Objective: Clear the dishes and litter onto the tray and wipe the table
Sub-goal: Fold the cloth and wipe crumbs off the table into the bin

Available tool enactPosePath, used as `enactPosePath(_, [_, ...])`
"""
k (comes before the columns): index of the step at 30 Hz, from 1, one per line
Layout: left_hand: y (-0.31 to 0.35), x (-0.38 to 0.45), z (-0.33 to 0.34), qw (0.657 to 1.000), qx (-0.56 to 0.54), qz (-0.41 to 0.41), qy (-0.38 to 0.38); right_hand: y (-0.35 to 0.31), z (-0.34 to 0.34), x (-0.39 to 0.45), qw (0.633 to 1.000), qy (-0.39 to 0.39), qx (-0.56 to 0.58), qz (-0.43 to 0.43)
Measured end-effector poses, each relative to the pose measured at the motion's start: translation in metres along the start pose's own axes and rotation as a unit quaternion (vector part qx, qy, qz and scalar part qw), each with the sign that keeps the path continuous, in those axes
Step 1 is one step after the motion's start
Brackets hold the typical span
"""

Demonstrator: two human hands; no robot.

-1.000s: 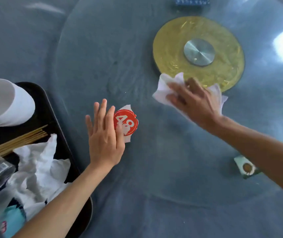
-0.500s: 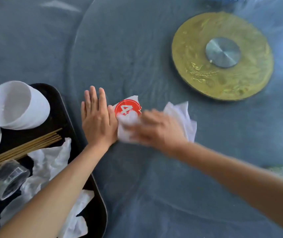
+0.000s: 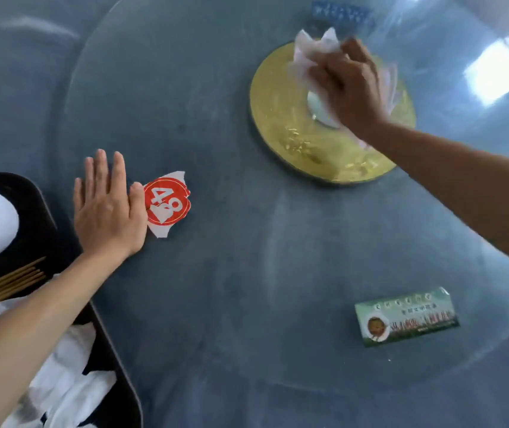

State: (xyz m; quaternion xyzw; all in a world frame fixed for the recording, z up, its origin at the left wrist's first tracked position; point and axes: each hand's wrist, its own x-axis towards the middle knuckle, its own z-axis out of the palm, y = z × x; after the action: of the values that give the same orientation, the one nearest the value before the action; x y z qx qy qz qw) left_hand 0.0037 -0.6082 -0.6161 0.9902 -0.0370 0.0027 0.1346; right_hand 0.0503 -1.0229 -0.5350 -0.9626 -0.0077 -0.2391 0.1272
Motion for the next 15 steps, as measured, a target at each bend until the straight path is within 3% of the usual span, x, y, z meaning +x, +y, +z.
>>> enactPosePath(3, [-0.006,0.022,-0.005,1.000,-0.009,0.019,-0.005,0.047,0.036,0.034,0.992,-0.067,0.008,0.111])
enactPosePath(6, [-0.003,0.039,-0.015,0.999,0.005,0.041,-0.009,0.020,0.051,0.015,0.985,-0.083,-0.027,0.152])
enactPosePath(11, [0.065,0.017,0.008,0.999,0.018,-0.027,-0.032,-0.051,0.032,-0.058,0.995,-0.087,0.014,0.036])
enactPosePath(15, [0.067,0.029,0.015,0.999,0.026,-0.024,0.000,-0.139,-0.005,-0.193,0.973,-0.152,0.145,-0.100])
